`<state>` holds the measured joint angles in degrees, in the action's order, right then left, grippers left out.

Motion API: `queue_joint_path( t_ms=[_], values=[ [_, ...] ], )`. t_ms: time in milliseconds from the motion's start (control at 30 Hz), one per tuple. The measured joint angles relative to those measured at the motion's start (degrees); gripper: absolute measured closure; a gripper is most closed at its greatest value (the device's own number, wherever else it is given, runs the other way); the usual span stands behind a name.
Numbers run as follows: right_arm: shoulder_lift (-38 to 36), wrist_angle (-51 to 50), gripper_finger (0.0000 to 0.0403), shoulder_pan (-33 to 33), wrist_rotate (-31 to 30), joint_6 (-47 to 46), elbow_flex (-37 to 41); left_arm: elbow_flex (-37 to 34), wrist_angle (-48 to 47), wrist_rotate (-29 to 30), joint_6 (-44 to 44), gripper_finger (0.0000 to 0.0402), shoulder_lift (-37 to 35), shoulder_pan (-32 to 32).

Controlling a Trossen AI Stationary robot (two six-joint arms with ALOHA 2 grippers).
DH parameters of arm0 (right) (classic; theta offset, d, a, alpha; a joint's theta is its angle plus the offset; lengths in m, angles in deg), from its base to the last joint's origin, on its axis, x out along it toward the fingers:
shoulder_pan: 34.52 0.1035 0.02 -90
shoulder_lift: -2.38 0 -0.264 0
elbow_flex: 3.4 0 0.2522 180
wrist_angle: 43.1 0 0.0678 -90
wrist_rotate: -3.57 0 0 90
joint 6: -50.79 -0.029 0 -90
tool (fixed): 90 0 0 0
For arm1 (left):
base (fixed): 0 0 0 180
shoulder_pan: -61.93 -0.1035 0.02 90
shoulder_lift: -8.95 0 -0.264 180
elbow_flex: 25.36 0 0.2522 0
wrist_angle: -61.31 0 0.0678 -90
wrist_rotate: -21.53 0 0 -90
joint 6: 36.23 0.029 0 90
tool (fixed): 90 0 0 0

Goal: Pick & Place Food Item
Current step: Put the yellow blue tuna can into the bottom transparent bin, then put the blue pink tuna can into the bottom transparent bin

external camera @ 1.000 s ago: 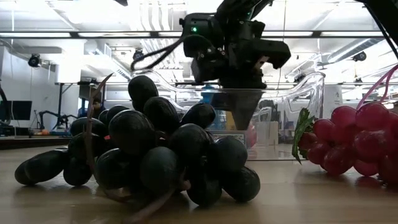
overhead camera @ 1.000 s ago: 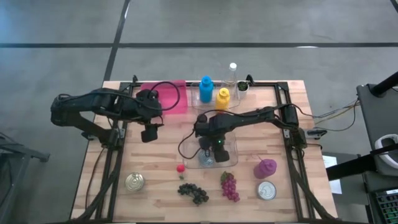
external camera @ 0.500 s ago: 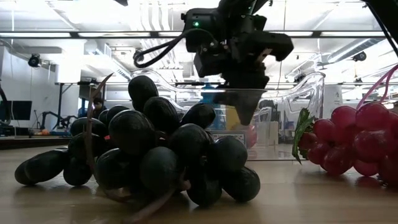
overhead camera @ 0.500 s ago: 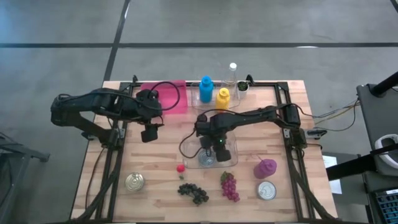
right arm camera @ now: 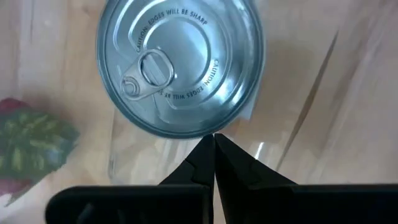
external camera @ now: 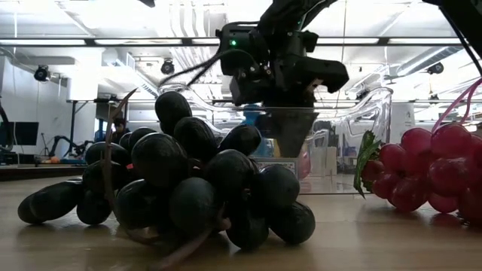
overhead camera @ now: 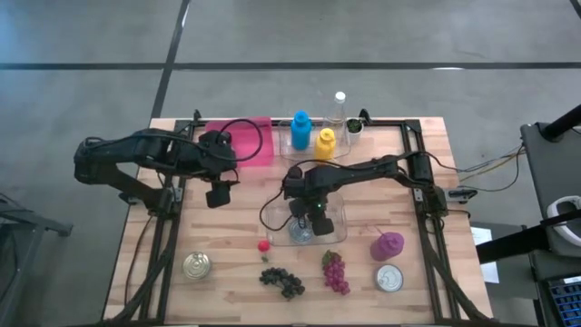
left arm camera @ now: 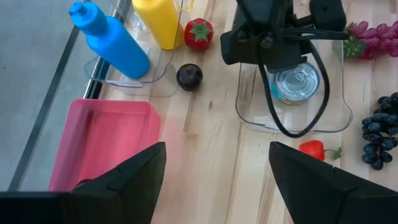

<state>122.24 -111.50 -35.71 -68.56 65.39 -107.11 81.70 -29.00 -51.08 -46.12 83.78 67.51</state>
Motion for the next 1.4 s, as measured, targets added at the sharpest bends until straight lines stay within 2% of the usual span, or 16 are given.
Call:
queue_joint_path(
  t_ms=[433,633,767,1100,1267,1400],
  values=[
    [-0.2,3.0,0.0394,0.0,-0.1,3.2,-0.7,0.0,0.0,0.0,0.0,0.0114,0.0,0.0],
    [-3.0,0.0,0.0394,-0.2,-7.1,1.5,-0.7,0.0,0.0,0.0,0.0,0.0112,0.0,0.0],
    [-7.5,-1.3,0.0394,-0.9,-8.4,-2.2,-0.7,0.0,0.0,0.0,-0.2,0.0114,0.0,0.0],
    [-22.8,-2.1,0.0394,-1.1,-16.6,-11.8,-0.6,0.0,0.5,0.0,-0.7,0.0111,0.0,0.0],
    [-29.1,-2.1,0.0394,-1.1,-19.7,-13.4,0.1,0.0,0.7,-0.2,-3.3,0.0114,0.0,0.0],
    [-33.3,-2.1,0.0394,-1.1,-19.9,-13.8,0.9,0.0,0.9,-0.7,-6.0,0.0113,0.0,0.0]
  ],
)
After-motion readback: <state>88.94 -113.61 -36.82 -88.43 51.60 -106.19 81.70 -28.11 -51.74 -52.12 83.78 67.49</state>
